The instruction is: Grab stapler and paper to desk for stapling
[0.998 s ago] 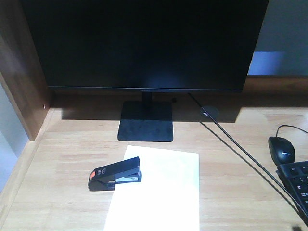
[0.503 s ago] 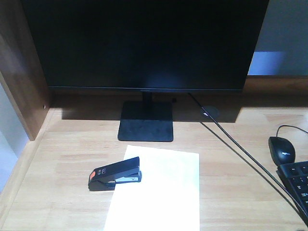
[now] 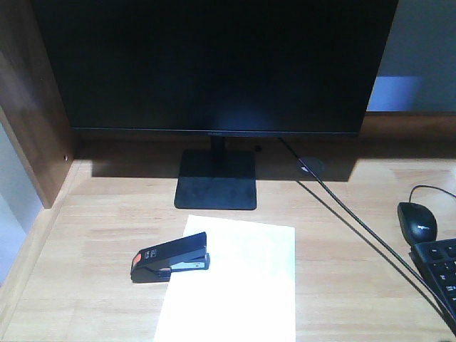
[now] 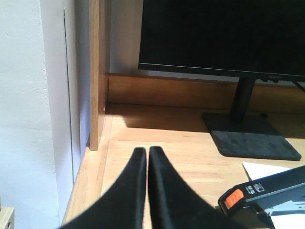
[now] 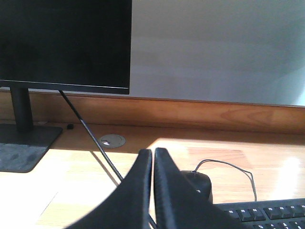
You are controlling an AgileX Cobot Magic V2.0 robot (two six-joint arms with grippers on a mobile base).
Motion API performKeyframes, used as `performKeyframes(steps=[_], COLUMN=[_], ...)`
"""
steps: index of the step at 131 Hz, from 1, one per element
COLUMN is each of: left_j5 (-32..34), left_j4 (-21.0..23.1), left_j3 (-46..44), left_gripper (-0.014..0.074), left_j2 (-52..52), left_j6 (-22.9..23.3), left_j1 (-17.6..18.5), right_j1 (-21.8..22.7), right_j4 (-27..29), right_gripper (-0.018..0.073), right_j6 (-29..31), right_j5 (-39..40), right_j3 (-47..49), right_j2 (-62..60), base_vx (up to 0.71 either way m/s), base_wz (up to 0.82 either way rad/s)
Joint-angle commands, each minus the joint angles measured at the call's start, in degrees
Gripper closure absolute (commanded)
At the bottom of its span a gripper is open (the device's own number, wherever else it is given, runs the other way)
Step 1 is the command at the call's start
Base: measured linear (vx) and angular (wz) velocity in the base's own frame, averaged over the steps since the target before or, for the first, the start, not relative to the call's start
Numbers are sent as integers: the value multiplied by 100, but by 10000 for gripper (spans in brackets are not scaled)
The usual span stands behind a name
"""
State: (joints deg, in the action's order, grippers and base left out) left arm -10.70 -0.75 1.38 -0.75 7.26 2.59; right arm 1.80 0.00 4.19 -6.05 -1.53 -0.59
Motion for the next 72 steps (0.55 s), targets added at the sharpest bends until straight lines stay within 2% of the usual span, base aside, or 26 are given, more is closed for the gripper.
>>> performKeyframes(steps=[1,72], left_j5=[423,423], left_j4=[35,35], left_j3=[62,62], left_gripper=[603,603], left_j2=[-88,-88], left_j6=[10,10], left_j1=[-24,-24], right_j1=[21,21], right_j4=[-72,-72], right_gripper=[566,566], right_j6=[49,49], right_j5=[382,382], right_j3=[-28,-28], right_j2=[-60,-60], base_vx=[0,0], base_wz=[0,0])
